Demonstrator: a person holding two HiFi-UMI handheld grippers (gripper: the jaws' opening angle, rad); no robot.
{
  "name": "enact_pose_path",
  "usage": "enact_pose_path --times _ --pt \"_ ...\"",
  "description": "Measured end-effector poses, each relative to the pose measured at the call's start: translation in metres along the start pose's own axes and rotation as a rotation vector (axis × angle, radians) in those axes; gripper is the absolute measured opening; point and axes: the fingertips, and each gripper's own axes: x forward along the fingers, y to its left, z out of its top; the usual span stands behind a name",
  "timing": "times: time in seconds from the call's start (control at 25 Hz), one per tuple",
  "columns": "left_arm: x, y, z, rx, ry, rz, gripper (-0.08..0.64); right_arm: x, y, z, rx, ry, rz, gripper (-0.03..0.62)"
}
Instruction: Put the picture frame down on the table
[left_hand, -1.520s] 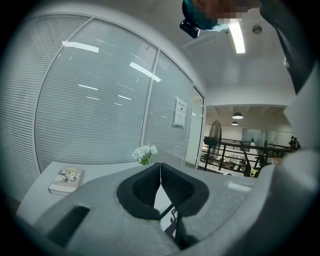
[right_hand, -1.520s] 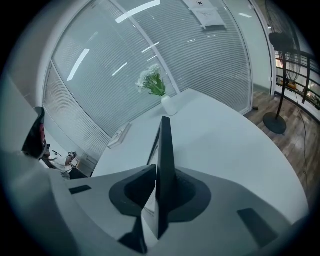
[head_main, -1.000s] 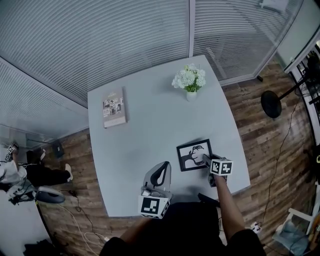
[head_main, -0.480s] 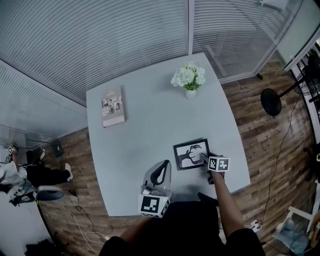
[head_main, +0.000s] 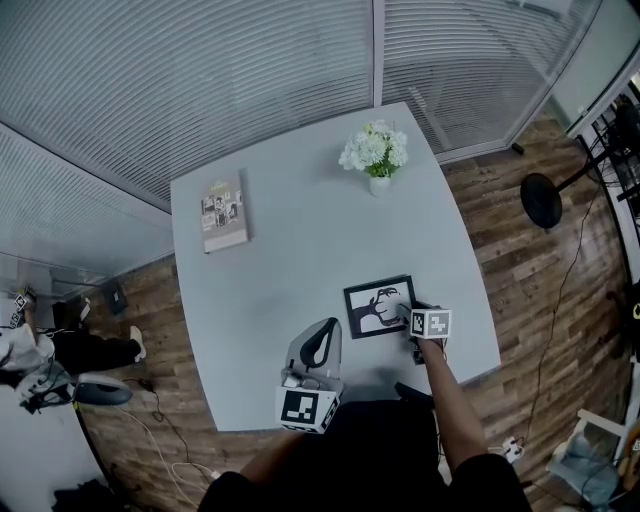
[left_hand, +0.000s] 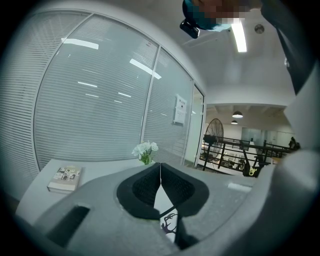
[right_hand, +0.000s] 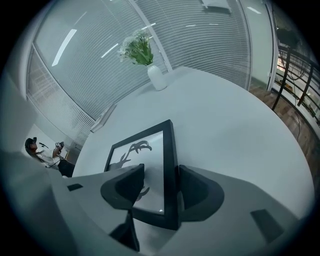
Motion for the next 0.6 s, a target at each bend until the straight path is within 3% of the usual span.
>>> enact_pose_path --times 0.6 --pt "-0.0056 -0.0060 0.0018 -0.001 -0.003 -0.008 0.017 0.0023 -0.0041 -0.0038 -0.048 0.023 -0.058 0.210"
